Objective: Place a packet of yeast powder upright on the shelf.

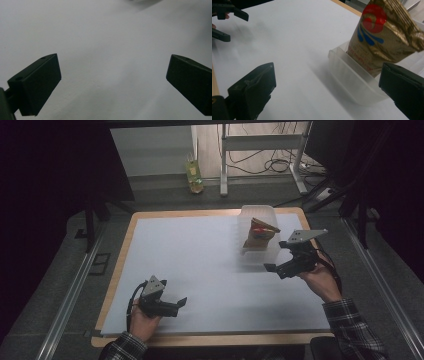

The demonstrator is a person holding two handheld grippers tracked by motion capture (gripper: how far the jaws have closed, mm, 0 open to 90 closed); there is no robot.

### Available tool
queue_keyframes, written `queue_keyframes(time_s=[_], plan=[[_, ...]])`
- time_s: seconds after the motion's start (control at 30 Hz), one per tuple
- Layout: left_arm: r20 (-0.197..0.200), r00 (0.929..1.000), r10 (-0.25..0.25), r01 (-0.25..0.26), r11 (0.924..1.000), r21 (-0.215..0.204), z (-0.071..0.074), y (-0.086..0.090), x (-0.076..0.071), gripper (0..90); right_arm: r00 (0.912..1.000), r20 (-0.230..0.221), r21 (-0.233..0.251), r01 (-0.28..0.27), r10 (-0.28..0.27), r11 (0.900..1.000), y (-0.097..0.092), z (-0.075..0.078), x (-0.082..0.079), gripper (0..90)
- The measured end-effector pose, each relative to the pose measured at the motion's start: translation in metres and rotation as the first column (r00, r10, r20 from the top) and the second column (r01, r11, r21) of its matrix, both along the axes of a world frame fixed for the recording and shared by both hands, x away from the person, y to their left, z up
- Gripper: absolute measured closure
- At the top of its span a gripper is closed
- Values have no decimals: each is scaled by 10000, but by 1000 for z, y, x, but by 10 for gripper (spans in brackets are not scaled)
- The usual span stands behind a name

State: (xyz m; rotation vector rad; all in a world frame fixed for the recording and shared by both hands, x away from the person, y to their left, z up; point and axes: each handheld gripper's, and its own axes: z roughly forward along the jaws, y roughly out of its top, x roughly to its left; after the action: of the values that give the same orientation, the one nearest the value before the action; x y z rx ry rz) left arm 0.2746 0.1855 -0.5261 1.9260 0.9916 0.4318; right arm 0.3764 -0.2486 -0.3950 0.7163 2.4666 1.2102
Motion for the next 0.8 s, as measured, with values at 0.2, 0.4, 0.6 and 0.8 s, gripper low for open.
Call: queue_keyframes(time_s=[0.2,0.4,0.6,0.8], plan=[[78,10000,47,-47,10000,-13,0,1,0,0,9999,-49,168,95,-95,9998,-5,-10,-12,4],[79,10000,-24,24,10000,-18,0,1,0,0,9997,-69,368,239,-236,9990,-9,-22,-23,0],[72,10000,-24,24,10000,-20,0,1,0,0,9995,-38,421,322,-320,9986,-10,-34,-34,0],[65,10000,-56,56,10000,-11,0,0,0,0,9993,-37,505,375,-374,9980,-11,-46,-42,0]])
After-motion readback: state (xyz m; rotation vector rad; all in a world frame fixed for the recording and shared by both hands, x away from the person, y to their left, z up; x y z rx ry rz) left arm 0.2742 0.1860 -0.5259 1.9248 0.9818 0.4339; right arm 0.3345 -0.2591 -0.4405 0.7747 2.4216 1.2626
